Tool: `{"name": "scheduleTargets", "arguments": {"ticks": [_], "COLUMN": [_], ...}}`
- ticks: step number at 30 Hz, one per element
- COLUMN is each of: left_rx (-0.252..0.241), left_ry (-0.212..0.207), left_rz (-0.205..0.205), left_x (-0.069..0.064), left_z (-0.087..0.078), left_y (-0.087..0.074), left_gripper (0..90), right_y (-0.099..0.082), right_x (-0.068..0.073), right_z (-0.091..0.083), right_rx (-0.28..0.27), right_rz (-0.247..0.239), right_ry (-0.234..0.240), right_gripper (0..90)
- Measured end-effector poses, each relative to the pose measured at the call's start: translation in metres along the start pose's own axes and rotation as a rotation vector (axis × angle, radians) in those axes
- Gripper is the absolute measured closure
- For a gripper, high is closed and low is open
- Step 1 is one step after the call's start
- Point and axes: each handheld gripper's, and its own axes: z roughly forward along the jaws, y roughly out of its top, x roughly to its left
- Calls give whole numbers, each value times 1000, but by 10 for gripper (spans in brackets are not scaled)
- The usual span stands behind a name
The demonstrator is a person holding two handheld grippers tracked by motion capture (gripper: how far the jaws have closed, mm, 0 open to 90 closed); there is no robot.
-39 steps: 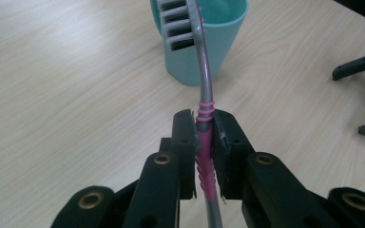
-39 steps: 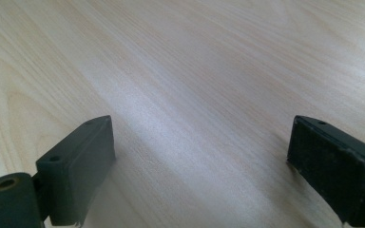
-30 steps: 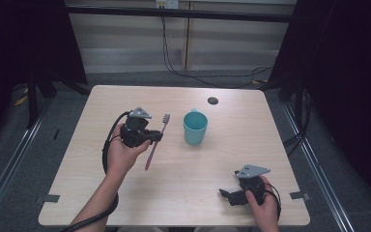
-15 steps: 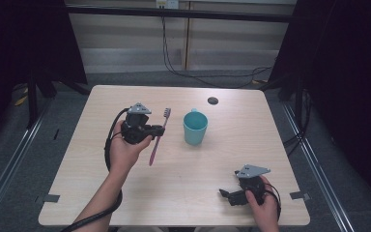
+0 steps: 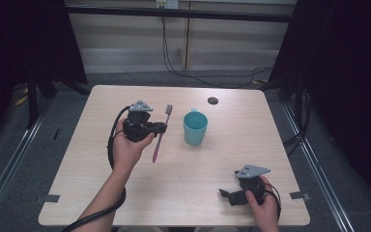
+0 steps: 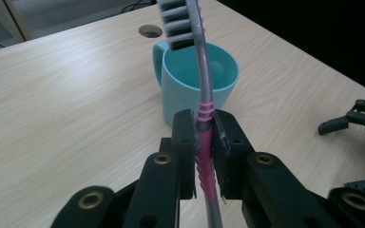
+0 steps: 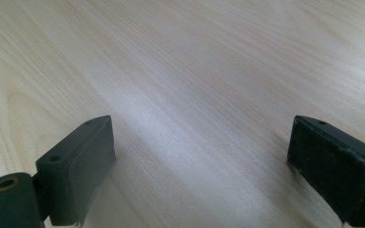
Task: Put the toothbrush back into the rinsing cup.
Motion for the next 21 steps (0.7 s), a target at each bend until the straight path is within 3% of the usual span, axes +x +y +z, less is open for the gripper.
{"name": "scheduleTargets", "arguments": {"ticks": [21], "left_rx": [-52], "left_ry": [13], "left_rz": [8], "left_x": [0], "left_z": [0], "left_y": [15], "left_gripper": [806], "right_y": [0], "right_x": [0], "right_z": [0], "right_rx": [0], "right_rz": [0], "right_ry": [-1], "right_gripper": [80]}}
